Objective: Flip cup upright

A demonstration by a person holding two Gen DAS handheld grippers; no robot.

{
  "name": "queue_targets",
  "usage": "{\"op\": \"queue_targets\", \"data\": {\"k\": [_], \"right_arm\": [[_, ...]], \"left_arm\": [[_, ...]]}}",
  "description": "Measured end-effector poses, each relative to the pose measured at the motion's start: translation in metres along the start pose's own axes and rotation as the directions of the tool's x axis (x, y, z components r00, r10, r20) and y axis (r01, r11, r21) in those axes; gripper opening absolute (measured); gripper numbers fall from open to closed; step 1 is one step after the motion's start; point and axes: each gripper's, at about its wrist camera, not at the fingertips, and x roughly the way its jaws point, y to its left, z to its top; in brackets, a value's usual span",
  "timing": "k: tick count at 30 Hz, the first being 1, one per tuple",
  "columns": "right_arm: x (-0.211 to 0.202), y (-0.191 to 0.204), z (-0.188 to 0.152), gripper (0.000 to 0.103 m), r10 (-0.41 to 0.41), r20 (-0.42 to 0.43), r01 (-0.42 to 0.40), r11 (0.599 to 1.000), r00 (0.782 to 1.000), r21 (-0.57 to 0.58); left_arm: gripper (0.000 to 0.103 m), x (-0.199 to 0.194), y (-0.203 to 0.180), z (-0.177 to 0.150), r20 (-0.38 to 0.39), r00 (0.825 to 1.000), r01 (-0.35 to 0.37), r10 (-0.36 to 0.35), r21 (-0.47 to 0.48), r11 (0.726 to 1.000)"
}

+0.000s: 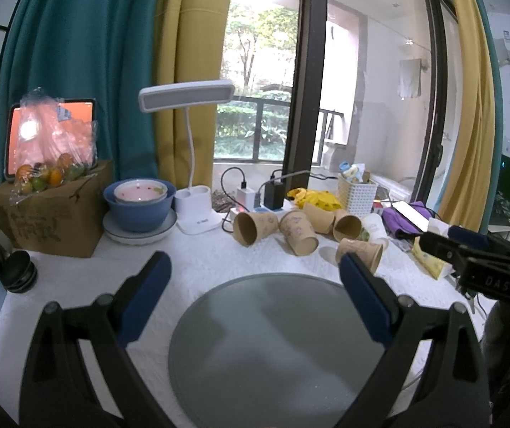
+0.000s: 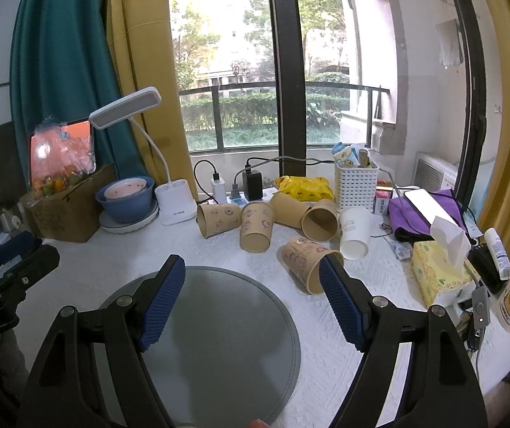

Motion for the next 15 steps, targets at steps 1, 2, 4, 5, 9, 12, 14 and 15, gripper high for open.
{"op": "queue_targets", "data": {"k": [1,2,4,5,9,12,14,15], "right_arm": [[-0.0002,-0.0002,-0.0001,0.080,0.000,0.000,0.000,1.000,1.000,0.000],[-0.0003,-0.0003,-0.0001,0.080,0.000,-0.001,0.000,1.000,1.000,0.001],[-0.0005,-0.0001,-0.0002,0.080,0.000,0.001,0.000,1.000,1.000,0.000],[-0.0003,-0.0001,-0.0001,0.080,0.000,0.001,0.000,1.000,1.000,0.000],[-0.0005,0.0002,-0.0001,0.080,0.000,0.000,0.000,1.000,1.000,0.000],[-0.0005,0.0004,-0.0002,0.080,0.000,0.001,0.000,1.000,1.000,0.001],[0.0000,0.0006,0.0001,0.080,-0.001,0.000,0.001,1.000,1.000,0.001],[0.0000,0.0005,0.0001,0.080,-0.001,0.000,0.001,1.000,1.000,0.001]], "left_arm": [[0.096,-0.0003,-0.0005,0.0002,-0.002,1.000,-0.003,0.003,0.005,1.000],[0.096,-0.0006,-0.0007,0.0000,-0.001,1.000,-0.004,0.004,0.007,1.000],[0.096,-0.0006,-0.0009,-0.0002,0.000,1.000,-0.005,0.005,0.006,1.000],[0.096,-0.0007,-0.0008,-0.0003,0.000,1.000,-0.005,0.005,0.007,1.000],[0.096,-0.0007,0.0014,0.0022,0.000,1.000,-0.007,0.007,0.006,1.000],[0.096,-0.0004,0.0017,0.0024,0.000,1.000,-0.008,0.008,0.012,1.000],[0.096,-0.0009,0.0010,0.0018,0.002,1.000,-0.012,0.012,0.022,1.000],[0.096,-0.0009,0.0011,0.0017,0.001,1.000,-0.012,0.012,0.023,1.000]]}}
